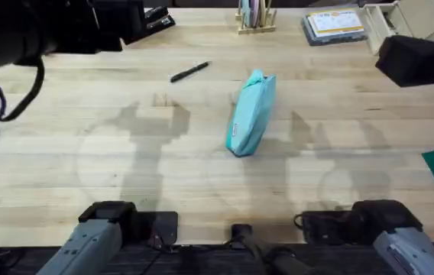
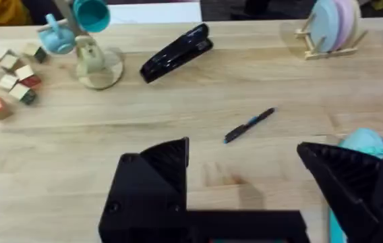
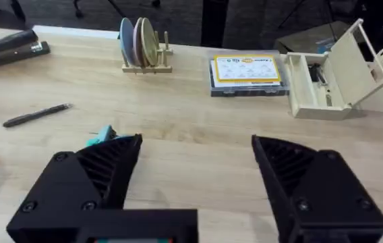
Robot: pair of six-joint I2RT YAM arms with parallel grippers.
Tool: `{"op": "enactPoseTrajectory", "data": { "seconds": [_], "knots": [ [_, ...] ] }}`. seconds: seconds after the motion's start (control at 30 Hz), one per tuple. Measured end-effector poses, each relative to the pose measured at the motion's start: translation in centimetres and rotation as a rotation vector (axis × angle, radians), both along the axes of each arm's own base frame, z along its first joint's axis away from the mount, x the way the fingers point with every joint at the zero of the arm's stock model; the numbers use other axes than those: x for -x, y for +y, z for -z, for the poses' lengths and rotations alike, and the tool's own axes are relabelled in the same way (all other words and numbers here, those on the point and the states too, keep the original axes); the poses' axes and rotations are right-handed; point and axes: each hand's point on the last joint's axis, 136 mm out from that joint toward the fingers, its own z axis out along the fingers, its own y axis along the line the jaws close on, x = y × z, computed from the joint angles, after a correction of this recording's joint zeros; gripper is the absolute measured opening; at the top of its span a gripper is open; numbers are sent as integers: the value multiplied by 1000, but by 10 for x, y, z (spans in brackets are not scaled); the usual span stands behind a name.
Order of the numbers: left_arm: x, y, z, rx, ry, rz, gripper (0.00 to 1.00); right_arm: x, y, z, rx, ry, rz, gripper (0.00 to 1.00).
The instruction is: Unzip the bag, pick up the pens from the table one at a time and place them inside, then zip the bag closed.
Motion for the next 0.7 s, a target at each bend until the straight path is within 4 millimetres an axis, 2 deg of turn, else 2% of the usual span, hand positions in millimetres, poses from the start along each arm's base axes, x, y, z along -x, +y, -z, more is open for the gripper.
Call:
{"op": "enactPoseTrajectory", "data": {
  "seconds": [0.1,0.23,0.37,0.7],
  "knots": [
    [0,-8,-1,21,9,40,993,-1,0,-1,0,2,0,998],
    [11,-25,11,31,69,137,995,-1,0,0,0,5,0,998],
    [24,-52,26,33,148,254,995,-1,0,0,2,5,-1,998],
    [40,-131,59,14,289,529,995,-1,0,0,49,4,-19,997]
  ]
}}
